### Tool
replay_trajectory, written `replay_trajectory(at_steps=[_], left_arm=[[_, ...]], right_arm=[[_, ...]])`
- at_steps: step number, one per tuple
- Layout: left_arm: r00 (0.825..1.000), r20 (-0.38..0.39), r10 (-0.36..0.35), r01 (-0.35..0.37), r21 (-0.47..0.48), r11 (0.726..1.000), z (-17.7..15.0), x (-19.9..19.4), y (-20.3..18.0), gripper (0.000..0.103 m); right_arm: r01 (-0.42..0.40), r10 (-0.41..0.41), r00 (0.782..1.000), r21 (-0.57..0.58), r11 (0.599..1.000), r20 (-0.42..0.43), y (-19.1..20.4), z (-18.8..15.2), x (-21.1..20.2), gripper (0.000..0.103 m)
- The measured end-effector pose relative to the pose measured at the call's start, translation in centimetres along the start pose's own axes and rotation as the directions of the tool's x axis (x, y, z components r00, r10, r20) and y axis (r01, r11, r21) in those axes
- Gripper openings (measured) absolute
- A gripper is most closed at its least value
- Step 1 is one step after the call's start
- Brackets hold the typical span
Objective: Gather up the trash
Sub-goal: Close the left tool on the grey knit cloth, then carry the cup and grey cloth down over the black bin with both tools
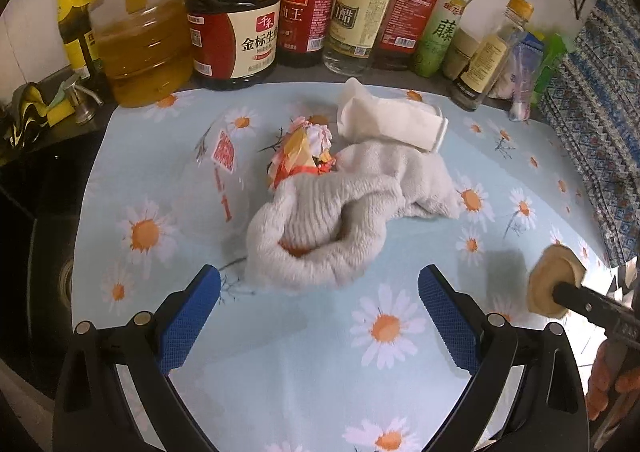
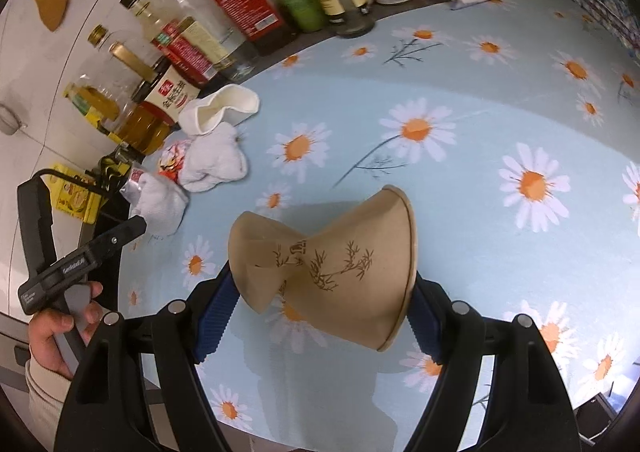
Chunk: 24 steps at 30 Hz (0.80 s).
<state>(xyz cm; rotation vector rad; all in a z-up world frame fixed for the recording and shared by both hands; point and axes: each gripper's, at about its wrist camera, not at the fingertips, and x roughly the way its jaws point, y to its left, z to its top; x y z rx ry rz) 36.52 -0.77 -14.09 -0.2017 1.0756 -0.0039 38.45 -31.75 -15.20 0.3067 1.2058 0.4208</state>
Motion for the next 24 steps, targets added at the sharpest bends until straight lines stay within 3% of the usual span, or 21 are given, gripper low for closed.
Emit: replay_trajectory(at_steps=[7,9,12,15,24], left_arm=[[1.0,-0.006,-0.001,0.001,-0.016,1.0,1.4,1.3,0.0,0.093],[0.999,-0.032,-0.009,0.008,-0.015,1.0,1.4,1.8,0.0,0.07],[0.999,-0.05,-0.009,0.008,-0.002,1.0,0.9,2.0,-0.1,0.05],[0.999,-0.042,-0.013,0.014,0.002,1.0,0.6,1.7,-0.2,0.036],[0.999,-0.018,-0.034,0.034,0.01,0.999,-0.4,0.4,-0.4,0.031]], right_arm=[[-0.001,0.001,1.0,0.025,1.0,-0.001,-0.9,-0.3,-0.1,0.075],[-0.005,0.005,1.0,0.025,1.0,-0.001,-0.9,-0.3,-0.1,0.075],[-0.013,0.013,1.0,0.024,1.0,0.004,-0.8,-0.3,-0.3,0.075],[-0.015,0.015,1.0,0.023,1.0,0.003,-0.7,-0.4,-0.3,0.075],[-0.026,0.026,1.0,-0.003,1.0,0.0,0.2,-0.8,-0.4,0.075]])
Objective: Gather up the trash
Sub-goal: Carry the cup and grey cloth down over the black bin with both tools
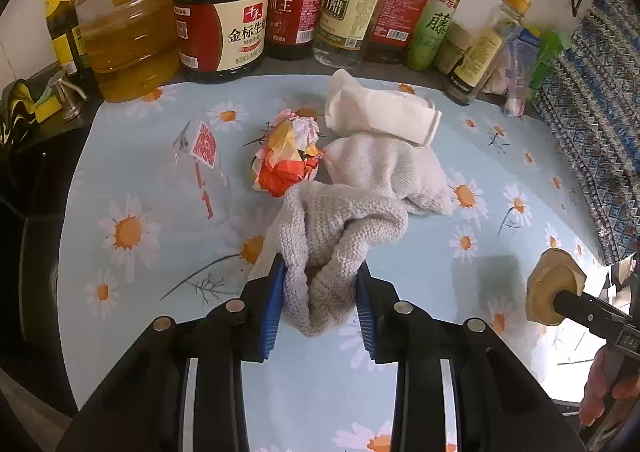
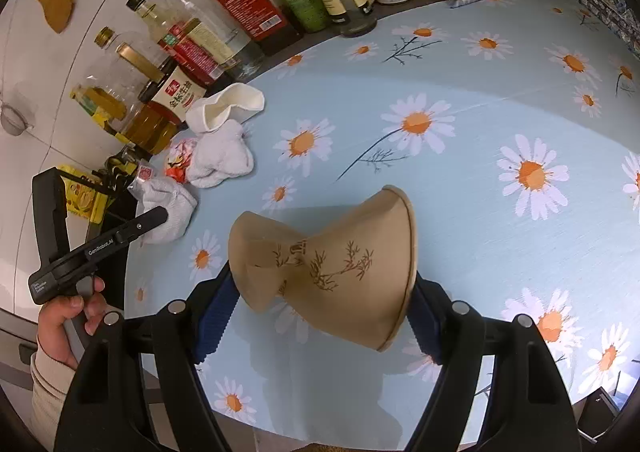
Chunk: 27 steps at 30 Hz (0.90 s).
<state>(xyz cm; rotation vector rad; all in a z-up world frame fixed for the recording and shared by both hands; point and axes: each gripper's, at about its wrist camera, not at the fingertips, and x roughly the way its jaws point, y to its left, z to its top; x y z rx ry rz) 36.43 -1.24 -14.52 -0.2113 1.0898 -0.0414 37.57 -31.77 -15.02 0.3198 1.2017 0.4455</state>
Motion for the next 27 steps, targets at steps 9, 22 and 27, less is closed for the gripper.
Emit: replay_trajectory(at_steps=[9,22,27], left_arm=[[1.0,0.015,-0.004,0.004,0.005,1.0,-2.3,-1.9,-0.2,0.031],[0.999,0.045,-0.029,0.032,-0.047,0.998,-6.9,-5.7,1.5,0.031],[0.997,0.061,-0.036,0.04,-0.067,0.997,-8.7,-7.3,2.1,0.031]], right_arm=[[-0.013,0.013,1.0,-0.026,1.0,-0.016,1.0,-1.0,0.0,0.075],[-0.047,0.041,0.997,-0.116,0.992,-0.059,4.9,-3.5,0.8,0.075],[-0.061,0.049,0.996,-0.154,0.986,-0.078,6.8,-4.8,1.1,0.075]])
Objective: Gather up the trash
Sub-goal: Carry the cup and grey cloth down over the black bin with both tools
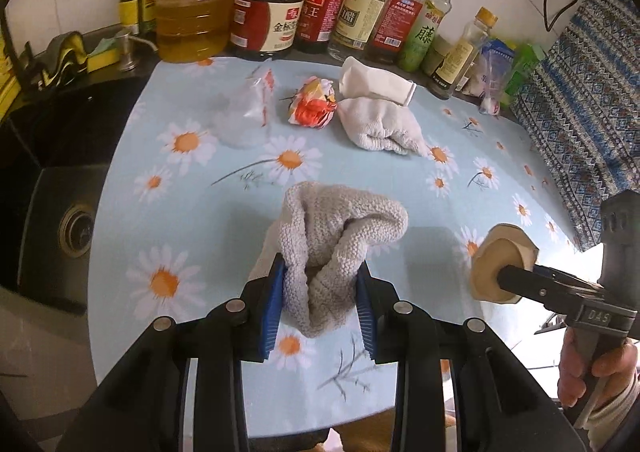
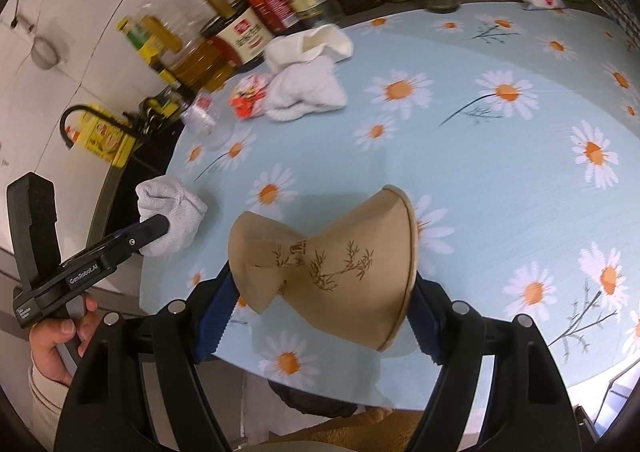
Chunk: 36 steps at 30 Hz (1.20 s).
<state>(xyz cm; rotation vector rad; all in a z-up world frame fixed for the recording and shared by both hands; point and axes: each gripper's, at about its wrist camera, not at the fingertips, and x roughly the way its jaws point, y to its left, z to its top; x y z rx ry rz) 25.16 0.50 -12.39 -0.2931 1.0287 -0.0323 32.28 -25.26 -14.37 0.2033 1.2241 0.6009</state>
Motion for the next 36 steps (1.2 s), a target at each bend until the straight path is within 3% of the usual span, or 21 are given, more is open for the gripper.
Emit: replay_trajectory(at_steps=[22,36], left_arm=[[0.999,0.044,-0.003,0.006,-0.067,0.998,-8.9,-7.1,3.5,0.031],[0.999,0.021,-0.03,0.033,-0.109,0.994,-15.0,-9.0,5.1,0.031]], right_arm=[[-0.063,0.056,0.997,-0.113,0.992,-0.06,8.8,-6.3,1.3,0.075],[-0.079,0.064,0.991,-0.132,0.988,-0.115,12.5,-11.4,2.3,0.075]])
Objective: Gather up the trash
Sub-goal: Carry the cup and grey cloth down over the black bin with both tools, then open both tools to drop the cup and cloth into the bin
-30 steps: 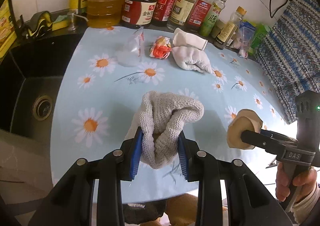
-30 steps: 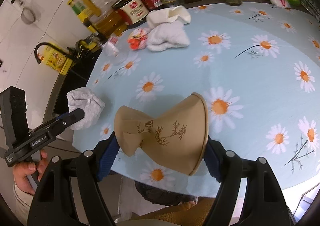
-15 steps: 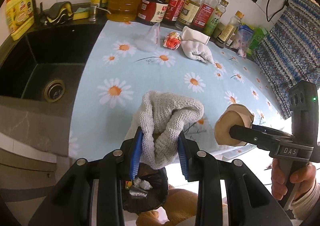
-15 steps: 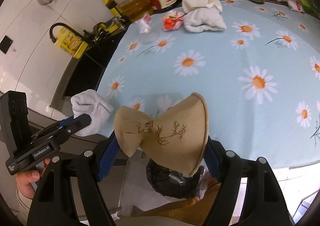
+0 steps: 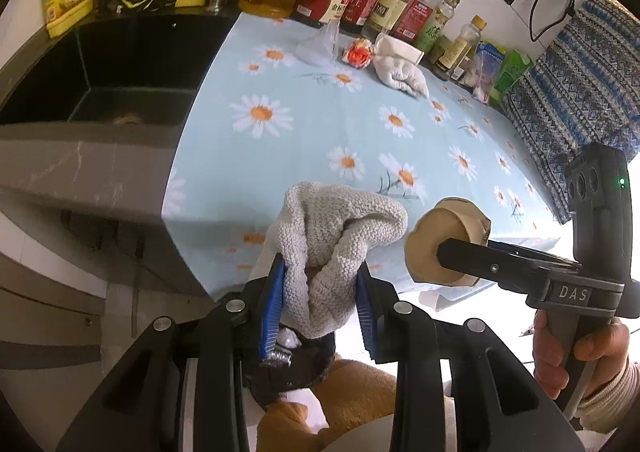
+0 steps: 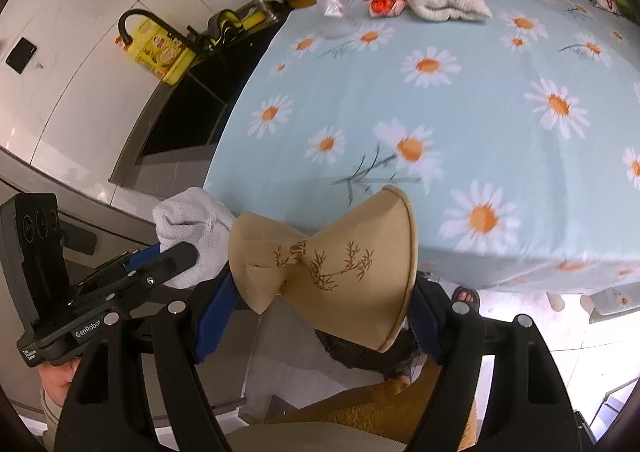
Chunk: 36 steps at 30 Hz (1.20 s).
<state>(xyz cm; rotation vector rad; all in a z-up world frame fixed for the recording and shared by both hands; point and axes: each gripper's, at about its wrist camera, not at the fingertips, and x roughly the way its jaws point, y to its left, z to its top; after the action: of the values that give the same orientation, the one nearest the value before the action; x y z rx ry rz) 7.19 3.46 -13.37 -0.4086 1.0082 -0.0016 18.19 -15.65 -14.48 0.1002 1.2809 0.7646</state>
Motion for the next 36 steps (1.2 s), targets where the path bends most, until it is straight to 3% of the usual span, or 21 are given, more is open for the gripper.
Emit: replay_trajectory(at_steps=[19,36], left_arm=[[0.992,-0.125,-0.017,0.011,-0.052,0.999,-6.1,2.2,2.0,0.031],[0.956,-0.293,-0.024,-0.023,-0.156,0.988,-10.8,9.6,6.1,0.031]], right_arm=[[0.023,-0.019,0.994,0.035,0.999,-0.105,-0.2,-4.8,3.9,0.075],[0.07,-0.031,0.972,0.161,0.984,-0.233,-4.2,-7.7,10.9,0.075]])
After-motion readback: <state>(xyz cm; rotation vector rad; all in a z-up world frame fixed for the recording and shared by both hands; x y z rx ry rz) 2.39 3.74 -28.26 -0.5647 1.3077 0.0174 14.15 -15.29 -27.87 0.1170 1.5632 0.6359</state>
